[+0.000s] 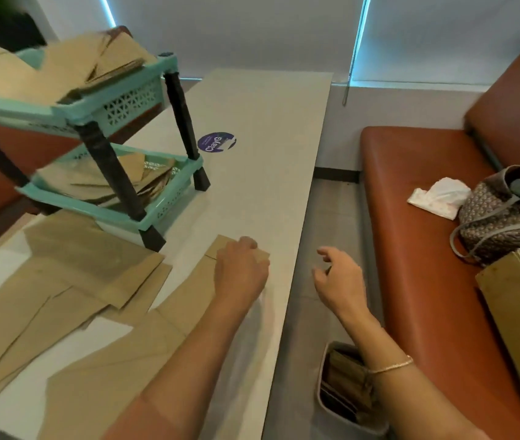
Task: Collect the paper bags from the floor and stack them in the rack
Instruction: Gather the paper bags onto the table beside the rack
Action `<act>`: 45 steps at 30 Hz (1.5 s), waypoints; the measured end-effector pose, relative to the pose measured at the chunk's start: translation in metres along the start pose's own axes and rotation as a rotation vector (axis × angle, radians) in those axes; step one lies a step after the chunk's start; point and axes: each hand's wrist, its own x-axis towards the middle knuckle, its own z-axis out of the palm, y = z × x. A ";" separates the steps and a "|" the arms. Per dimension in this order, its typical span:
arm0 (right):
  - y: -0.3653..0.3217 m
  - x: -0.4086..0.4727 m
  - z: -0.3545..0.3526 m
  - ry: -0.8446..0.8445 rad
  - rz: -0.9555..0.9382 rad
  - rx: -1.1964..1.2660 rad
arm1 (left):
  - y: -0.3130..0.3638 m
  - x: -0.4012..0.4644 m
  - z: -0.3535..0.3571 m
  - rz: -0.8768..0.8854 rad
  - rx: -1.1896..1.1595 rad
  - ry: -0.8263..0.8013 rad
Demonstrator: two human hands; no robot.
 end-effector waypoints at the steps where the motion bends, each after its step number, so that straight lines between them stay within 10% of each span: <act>1: -0.012 -0.002 0.004 -0.039 -0.021 -0.016 | -0.013 0.003 -0.016 -0.086 0.043 -0.020; 13: -0.093 0.017 0.056 -0.371 -0.079 -0.449 | -0.130 -0.048 -0.122 -0.157 0.402 -0.663; 30: -0.114 -0.005 0.030 -0.380 0.096 -0.184 | -0.142 -0.058 -0.139 0.173 0.334 -0.710; 37: -0.097 -0.047 -0.069 -0.022 0.000 0.106 | -0.074 -0.054 -0.170 0.267 -0.052 -0.536; 45: 0.018 -0.085 -0.082 0.411 0.133 -0.334 | -0.004 -0.065 -0.097 0.184 -0.436 -0.222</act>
